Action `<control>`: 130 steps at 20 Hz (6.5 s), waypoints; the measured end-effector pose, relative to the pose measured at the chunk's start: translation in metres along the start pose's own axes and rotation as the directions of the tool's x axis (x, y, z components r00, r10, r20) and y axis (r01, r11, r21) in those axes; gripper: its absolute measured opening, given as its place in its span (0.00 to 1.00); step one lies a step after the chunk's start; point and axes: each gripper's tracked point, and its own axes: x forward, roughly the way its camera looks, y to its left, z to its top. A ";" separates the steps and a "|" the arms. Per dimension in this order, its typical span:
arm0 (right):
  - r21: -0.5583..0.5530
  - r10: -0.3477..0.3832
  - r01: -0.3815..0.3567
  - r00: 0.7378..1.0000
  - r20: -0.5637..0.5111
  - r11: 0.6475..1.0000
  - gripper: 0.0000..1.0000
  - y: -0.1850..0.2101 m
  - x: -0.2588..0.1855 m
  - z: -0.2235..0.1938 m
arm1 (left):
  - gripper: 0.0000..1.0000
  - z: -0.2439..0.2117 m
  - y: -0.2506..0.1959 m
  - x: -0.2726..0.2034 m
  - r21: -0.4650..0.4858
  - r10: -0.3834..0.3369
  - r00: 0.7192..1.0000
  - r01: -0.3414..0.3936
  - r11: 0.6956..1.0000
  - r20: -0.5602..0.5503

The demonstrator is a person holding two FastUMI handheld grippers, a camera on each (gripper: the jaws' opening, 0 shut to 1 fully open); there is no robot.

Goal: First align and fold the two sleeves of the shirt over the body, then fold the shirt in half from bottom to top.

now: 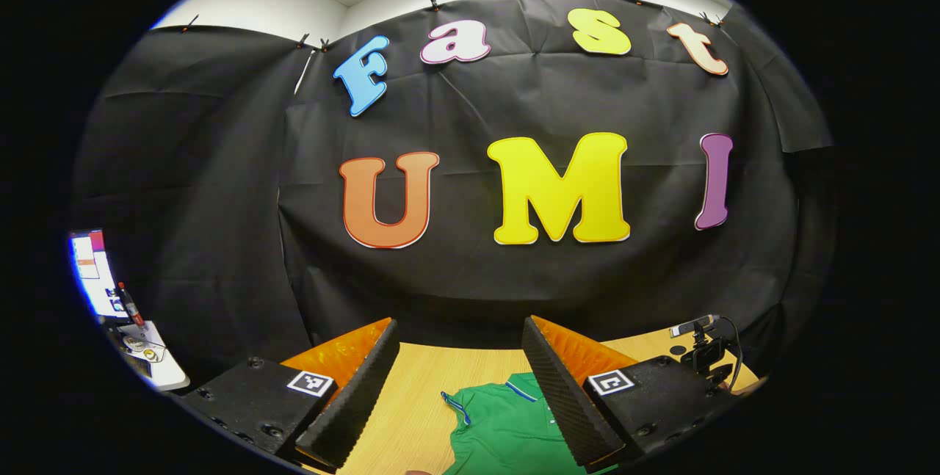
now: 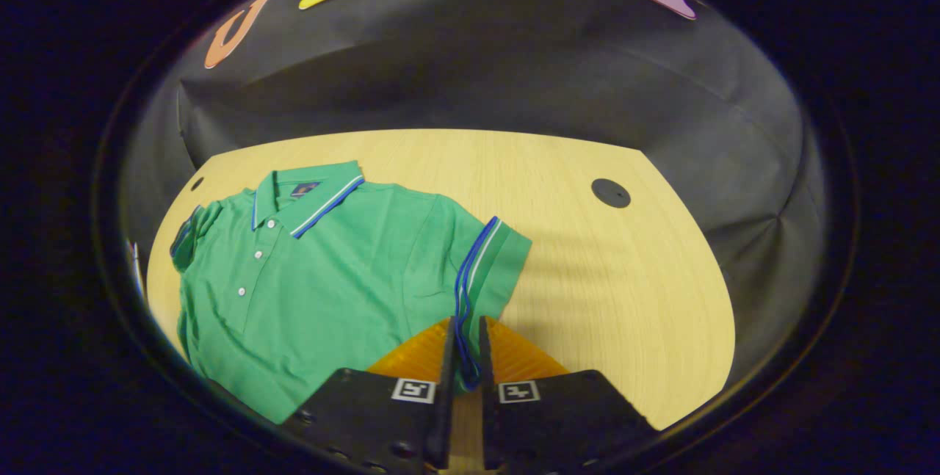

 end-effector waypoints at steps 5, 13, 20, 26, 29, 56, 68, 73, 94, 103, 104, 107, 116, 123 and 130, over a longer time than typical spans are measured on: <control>0.030 0.034 -0.035 0.999 0.036 0.999 0.00 0.003 -0.017 0.014 | 1.00 -0.002 0.001 0.003 -0.012 0.000 1.000 0.000 1.000 -0.006; 0.062 0.107 -0.113 0.991 0.082 0.992 0.00 0.064 -0.054 0.049 | 1.00 0.003 0.014 -0.003 -0.042 0.013 1.000 -0.013 0.999 0.009; 0.001 0.162 -0.162 0.985 0.060 0.987 0.00 0.143 -0.046 0.057 | 1.00 -0.003 0.053 -0.017 -0.038 0.084 0.996 -0.084 0.996 -0.011; 0.006 0.188 -0.189 0.980 0.064 0.982 0.03 0.180 -0.048 0.059 | 1.00 -0.006 0.077 -0.022 -0.040 0.108 0.994 -0.109 0.993 -0.030; -0.025 0.165 -0.163 0.977 0.134 0.986 0.63 0.176 -0.068 0.072 | 1.00 -0.016 0.081 -0.018 -0.041 0.109 0.993 -0.111 0.993 -0.051; -0.033 -0.029 0.044 0.928 0.371 0.998 0.95 0.086 -0.284 0.043 | 1.00 -0.317 0.003 0.165 -0.127 -0.184 0.666 0.134 0.983 -0.723; -0.068 0.033 -0.010 0.935 0.352 0.998 0.96 0.103 -0.275 0.048 | 0.18 -0.373 0.004 0.170 -0.108 -0.162 0.528 0.132 0.985 -0.833; -0.044 0.035 -0.020 0.933 0.358 0.999 0.97 0.101 -0.272 0.052 | 0.06 -0.339 0.010 0.177 -0.108 -0.169 0.593 0.137 0.985 -0.787; -0.019 0.046 -0.042 0.903 0.427 0.999 0.97 0.091 -0.304 0.036 | 1.00 -0.184 -0.064 0.104 -0.234 -0.289 0.774 0.185 0.954 -0.564; -0.106 0.117 -0.082 0.917 0.380 0.991 0.96 0.086 -0.314 -0.025 | 1.00 -0.163 -0.009 -0.029 -0.208 -0.242 0.870 0.165 0.964 -0.431; -0.111 0.118 -0.083 0.924 0.362 0.990 0.97 0.084 -0.312 -0.037 | 1.00 -0.168 -0.006 -0.044 -0.201 -0.250 0.865 0.178 0.963 -0.435; -0.110 0.126 -0.097 0.945 0.301 0.989 0.98 0.078 -0.305 -0.073 | 1.00 -0.201 0.011 -0.081 -0.148 -0.241 0.841 0.192 0.970 -0.485; -0.125 0.101 -0.094 0.994 0.046 0.988 0.96 0.051 -0.265 -0.213 | 1.00 -0.304 0.029 -0.162 -0.118 -0.249 0.737 0.226 0.967 -0.629; -0.088 0.045 -0.050 0.997 -0.059 0.995 0.96 0.026 -0.237 -0.265 | 1.00 -0.367 0.028 -0.194 -0.144 -0.274 0.641 0.249 0.958 -0.717; -0.114 0.060 -0.074 0.991 -0.119 0.991 0.96 0.032 -0.219 -0.281 | 1.00 -0.390 0.024 -0.190 -0.121 -0.262 0.623 0.259 0.958 -0.737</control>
